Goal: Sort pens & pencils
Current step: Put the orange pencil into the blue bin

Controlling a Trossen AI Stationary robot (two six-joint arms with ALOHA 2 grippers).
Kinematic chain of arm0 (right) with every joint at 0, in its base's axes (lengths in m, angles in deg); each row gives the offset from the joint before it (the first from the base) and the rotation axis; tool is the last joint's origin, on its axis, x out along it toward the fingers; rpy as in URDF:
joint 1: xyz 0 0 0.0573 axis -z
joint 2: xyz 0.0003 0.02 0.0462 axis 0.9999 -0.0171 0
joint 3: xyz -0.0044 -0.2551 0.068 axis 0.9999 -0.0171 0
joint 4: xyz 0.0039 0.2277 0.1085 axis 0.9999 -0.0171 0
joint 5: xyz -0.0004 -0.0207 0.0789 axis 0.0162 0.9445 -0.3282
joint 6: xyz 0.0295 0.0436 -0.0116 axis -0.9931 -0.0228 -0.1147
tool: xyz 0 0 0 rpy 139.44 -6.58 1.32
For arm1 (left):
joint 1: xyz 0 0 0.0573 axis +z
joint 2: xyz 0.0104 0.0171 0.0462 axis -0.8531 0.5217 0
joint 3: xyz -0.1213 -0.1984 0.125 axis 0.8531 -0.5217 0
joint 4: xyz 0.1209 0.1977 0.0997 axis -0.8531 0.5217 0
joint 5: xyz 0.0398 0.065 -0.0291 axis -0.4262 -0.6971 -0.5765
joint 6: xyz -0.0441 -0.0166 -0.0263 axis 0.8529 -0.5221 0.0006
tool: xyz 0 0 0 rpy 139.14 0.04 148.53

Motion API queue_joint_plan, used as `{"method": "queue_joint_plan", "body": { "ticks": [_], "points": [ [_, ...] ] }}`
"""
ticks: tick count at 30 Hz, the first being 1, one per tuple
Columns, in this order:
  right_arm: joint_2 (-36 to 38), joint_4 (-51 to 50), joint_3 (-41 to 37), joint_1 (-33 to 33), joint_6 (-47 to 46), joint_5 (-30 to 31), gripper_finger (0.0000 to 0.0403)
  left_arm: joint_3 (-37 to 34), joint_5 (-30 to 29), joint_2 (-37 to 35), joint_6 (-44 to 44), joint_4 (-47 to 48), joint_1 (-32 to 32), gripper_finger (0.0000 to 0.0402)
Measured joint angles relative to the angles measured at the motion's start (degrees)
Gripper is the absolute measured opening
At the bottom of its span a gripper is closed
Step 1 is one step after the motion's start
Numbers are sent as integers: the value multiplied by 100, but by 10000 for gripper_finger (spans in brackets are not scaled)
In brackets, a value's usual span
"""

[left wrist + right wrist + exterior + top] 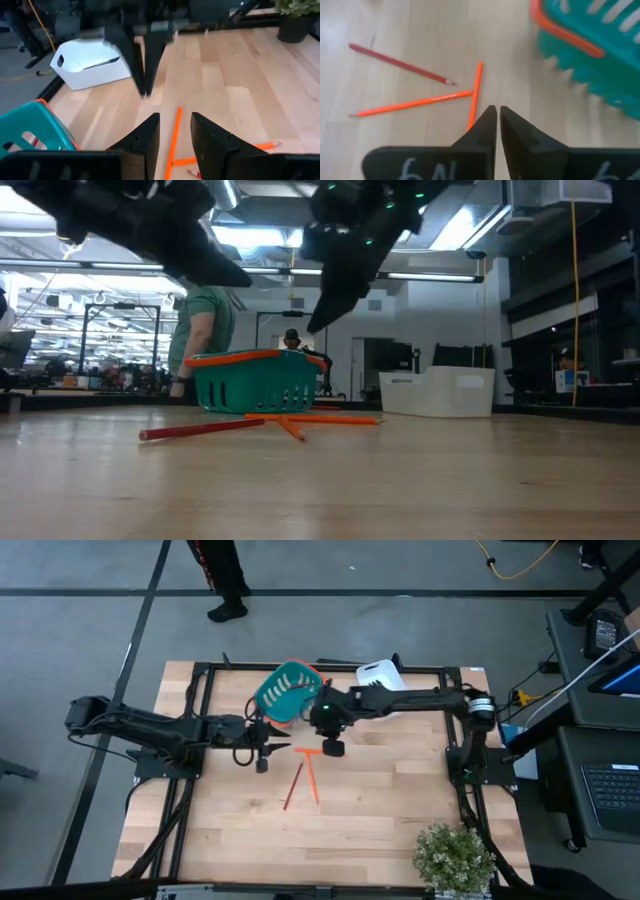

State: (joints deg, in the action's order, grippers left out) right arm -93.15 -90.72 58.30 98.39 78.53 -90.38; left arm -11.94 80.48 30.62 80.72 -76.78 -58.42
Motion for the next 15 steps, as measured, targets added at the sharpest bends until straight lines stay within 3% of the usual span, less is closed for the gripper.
{"method": "queue_joint_plan", "body": {
  "ticks": [7, 15],
  "points": [
    [1499, 2007, -1849, -5, -55, -2, 26, 956, 298, 866, 39, 778, 176, 103],
    [2720, 4397, -3698, -133, -4, 20, 26, 2362, 431, 2437, 33, 2040, 248, 103]
  ]
}}
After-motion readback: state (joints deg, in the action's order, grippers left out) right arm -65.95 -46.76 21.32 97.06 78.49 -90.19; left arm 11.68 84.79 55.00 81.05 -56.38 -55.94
